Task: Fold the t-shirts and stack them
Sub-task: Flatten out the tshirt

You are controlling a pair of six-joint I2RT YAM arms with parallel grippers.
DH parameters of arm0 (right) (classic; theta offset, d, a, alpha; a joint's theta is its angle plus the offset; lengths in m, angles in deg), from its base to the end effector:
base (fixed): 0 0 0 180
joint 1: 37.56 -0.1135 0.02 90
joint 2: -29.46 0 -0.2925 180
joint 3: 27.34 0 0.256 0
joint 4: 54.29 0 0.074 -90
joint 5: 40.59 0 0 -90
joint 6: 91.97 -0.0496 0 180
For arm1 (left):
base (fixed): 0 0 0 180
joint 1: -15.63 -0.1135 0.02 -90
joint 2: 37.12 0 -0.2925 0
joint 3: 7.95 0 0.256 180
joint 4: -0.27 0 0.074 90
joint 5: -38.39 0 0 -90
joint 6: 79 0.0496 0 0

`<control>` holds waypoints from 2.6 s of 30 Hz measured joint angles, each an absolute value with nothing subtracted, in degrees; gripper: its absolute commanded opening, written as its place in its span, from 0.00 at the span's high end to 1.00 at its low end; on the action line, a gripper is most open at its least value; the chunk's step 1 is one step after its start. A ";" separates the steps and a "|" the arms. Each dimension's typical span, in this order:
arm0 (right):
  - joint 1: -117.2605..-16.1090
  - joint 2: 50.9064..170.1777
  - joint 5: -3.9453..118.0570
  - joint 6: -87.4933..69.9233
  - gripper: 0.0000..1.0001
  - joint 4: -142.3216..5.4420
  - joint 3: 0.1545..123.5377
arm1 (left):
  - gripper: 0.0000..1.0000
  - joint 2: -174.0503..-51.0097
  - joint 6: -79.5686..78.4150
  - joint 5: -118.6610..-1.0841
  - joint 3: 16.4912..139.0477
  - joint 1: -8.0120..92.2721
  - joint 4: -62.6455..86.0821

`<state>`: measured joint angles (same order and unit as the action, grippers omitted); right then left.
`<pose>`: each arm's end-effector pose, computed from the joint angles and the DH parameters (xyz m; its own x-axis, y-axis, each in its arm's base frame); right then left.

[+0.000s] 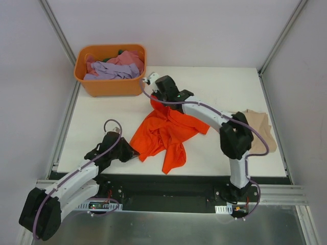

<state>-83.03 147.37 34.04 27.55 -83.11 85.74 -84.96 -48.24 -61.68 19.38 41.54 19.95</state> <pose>0.3694 0.3568 0.2829 -0.0757 -0.7544 -0.6520 -0.6550 0.5307 -0.5380 0.1377 -0.0765 0.1614 -0.7698 -0.5667 -0.2937 -0.2173 0.6654 -0.7141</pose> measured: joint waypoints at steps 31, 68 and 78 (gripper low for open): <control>-71.88 78.19 50.72 16.58 0.99 -89.56 82.04 | 1.00 -79.34 -18.80 -43.40 100.27 41.54 35.58; -50.07 75.33 66.41 6.89 0.78 -79.40 46.74 | 0.91 -73.22 -18.86 -34.77 66.85 36.67 34.38; -50.05 63.13 66.52 -1.70 0.25 -95.37 23.29 | 0.01 -43.50 -43.69 -41.11 36.93 36.67 55.58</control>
<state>-50.05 63.13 66.52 -1.70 -95.37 23.29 -43.50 -43.69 -41.11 36.93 36.67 55.58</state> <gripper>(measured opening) 0.571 0.914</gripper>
